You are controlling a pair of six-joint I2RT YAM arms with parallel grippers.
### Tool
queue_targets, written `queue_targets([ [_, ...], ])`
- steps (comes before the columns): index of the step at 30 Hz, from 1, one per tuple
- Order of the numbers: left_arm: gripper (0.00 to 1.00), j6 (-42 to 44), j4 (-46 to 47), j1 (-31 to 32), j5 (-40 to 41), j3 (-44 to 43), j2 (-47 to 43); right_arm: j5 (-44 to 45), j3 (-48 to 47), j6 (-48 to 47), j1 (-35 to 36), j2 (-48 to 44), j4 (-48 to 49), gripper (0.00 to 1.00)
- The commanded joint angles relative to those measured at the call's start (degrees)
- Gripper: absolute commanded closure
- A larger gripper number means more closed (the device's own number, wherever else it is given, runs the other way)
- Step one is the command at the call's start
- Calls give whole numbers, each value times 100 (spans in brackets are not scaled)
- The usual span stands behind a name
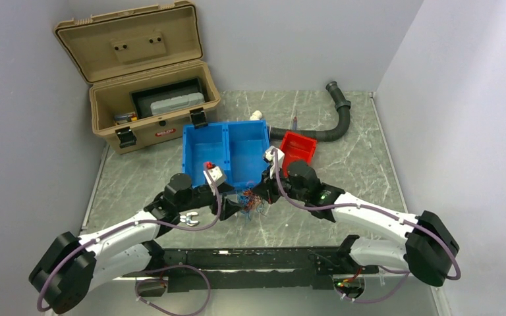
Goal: Untangle the cables
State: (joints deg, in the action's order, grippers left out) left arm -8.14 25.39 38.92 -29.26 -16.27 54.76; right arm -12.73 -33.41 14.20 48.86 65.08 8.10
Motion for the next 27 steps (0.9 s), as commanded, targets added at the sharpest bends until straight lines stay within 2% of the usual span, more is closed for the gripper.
queue_targets([
  [1,15,137,64,71,-29,-351,209,-223,-315,171,18,-270,128,100],
  [5,17,110,186,81,-55,-359,266,-422,-300,308,19,-450,241,100],
  [7,21,39,331,81,-145,-364,299,-491,-269,381,18,-509,329,100],
  [9,36,-33,433,78,-273,-412,395,-531,-263,427,20,-530,376,100],
  [10,46,-56,427,78,-336,-473,453,-537,-265,445,20,-538,390,100],
  [13,94,-88,278,77,-516,-642,548,-409,-240,519,18,-562,410,100],
  [14,100,-53,191,80,-475,-677,486,-322,-239,529,13,-582,385,91],
  [15,100,-23,146,79,-420,-687,411,-229,-239,527,11,-601,334,85],
  [16,100,-1,135,81,-368,-685,333,-123,-237,523,7,-624,289,74],
  [19,100,74,11,59,-218,-756,144,343,-139,558,12,-738,141,35],
  [20,100,79,21,53,-213,-775,125,484,-69,570,12,-803,118,29],
  [22,100,44,173,34,-274,-769,147,682,134,611,4,-959,127,22],
  [27,100,2,703,26,-663,-610,375,642,824,619,-16,-1387,414,20],
])
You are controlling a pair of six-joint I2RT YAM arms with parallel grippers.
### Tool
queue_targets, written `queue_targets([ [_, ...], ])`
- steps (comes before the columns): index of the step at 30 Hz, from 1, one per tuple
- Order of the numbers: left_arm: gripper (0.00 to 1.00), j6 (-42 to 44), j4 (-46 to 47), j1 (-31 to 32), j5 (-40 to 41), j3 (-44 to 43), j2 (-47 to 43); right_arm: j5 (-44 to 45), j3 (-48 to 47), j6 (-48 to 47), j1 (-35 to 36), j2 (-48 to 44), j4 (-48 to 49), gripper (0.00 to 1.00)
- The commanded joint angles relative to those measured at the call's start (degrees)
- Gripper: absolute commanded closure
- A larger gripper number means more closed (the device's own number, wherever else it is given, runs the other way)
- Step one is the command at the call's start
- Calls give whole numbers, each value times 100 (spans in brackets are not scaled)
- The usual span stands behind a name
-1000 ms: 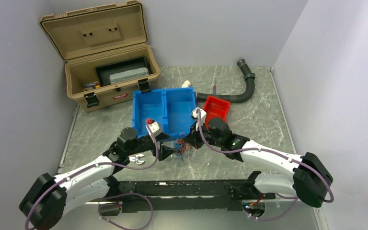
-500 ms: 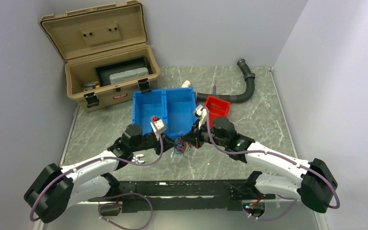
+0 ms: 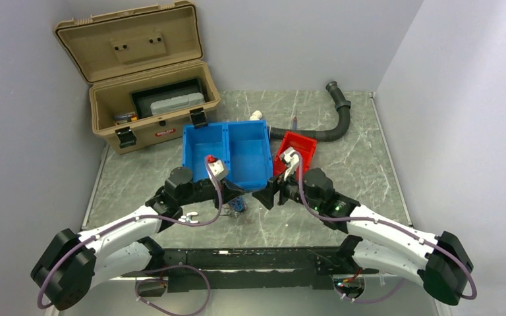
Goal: Untangle the cables
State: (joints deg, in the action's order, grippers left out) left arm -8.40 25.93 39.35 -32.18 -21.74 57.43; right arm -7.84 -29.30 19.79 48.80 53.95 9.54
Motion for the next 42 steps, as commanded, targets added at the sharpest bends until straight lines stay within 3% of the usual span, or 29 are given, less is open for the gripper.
queue_targets([
  [1,100,19,728,-22,-375,-3,160,103,562,33,-10,-293,311,20],
  [6,100,200,281,-23,-316,-97,152,-140,691,-148,3,172,338,24],
  [15,100,245,179,-17,-460,-49,277,-435,615,-150,27,1738,1536,29],
  [18,100,138,-6,-11,-518,-130,500,-548,438,-236,40,2213,1692,35],
  [28,100,-78,-339,-15,72,92,290,-702,415,-228,74,2782,2349,43],
  [32,100,-41,-409,-15,126,103,228,-742,329,-273,150,2972,2572,35],
  [36,100,-28,-365,-15,37,97,242,-813,237,-352,318,3162,2818,14],
  [37,100,-13,-376,-11,25,77,250,-814,216,-398,361,3203,2890,13],
  [38,100,-1,-394,-14,21,67,259,-825,200,-428,413,3239,2941,16],
  [39,100,-3,-391,-11,11,62,252,-837,178,-449,437,3300,3011,25],
  [42,100,-68,-202,-15,-52,135,173,-886,140,-355,454,3439,3123,69],
])
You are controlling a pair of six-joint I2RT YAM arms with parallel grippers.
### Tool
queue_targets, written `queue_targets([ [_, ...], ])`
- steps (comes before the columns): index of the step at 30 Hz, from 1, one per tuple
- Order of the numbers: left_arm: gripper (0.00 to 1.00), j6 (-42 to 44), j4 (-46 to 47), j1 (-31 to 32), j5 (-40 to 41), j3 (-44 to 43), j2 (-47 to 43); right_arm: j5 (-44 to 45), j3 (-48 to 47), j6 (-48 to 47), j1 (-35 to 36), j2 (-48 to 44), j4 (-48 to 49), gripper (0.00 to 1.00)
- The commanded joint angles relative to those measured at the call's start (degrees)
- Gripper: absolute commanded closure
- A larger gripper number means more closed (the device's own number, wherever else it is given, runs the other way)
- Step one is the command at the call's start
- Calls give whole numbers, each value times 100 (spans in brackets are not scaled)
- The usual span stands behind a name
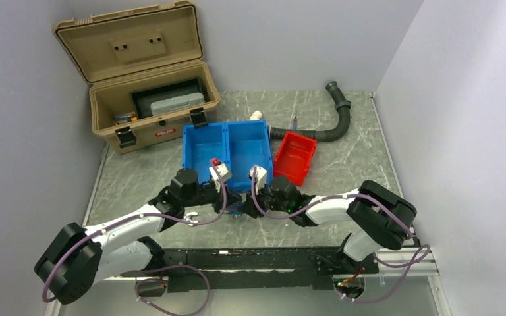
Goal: Untangle the cables
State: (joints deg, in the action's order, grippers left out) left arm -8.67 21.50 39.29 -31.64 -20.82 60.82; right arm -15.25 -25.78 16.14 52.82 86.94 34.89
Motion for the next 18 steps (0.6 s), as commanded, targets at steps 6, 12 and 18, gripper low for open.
queue_targets([
  [6,98,-122,494,-9,-94,289,-536,411,301,280,48,-728,534,100],
  [12,100,-104,96,-15,859,428,-1123,2252,317,519,32,-2165,-1461,100],
  [18,100,-333,-33,-34,2297,803,-1917,4442,262,1410,-160,-3397,-3215,100],
])
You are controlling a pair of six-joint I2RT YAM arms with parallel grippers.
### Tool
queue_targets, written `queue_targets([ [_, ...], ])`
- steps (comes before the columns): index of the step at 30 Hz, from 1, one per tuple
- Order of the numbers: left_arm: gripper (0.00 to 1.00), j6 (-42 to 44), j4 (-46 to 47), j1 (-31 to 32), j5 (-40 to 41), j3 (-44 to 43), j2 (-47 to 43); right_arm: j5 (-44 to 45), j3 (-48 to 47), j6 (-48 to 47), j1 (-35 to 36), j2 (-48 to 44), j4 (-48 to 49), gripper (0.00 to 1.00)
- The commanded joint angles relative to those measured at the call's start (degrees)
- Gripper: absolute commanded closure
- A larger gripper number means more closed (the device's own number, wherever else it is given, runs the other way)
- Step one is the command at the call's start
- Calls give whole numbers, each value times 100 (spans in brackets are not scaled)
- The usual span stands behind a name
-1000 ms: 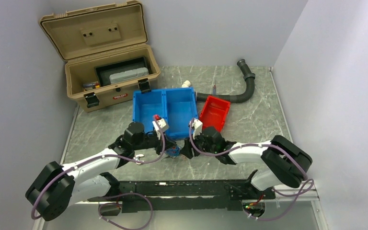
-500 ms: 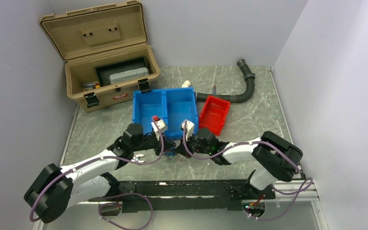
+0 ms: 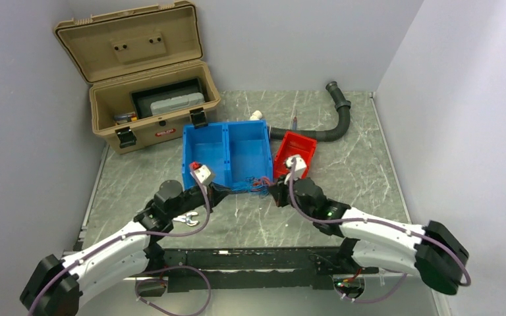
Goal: Untangle the cables
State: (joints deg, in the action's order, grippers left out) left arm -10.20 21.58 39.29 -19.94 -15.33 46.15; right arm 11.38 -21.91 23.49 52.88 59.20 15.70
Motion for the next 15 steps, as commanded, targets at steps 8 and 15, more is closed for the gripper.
queue_targets([
  [8,59,98,-41,-36,311,87,-201,925,-131,553,-459,-1568,-1625,100],
  [15,21,-344,313,-39,-652,-324,329,175,-638,299,-463,-1488,-1912,100],
])
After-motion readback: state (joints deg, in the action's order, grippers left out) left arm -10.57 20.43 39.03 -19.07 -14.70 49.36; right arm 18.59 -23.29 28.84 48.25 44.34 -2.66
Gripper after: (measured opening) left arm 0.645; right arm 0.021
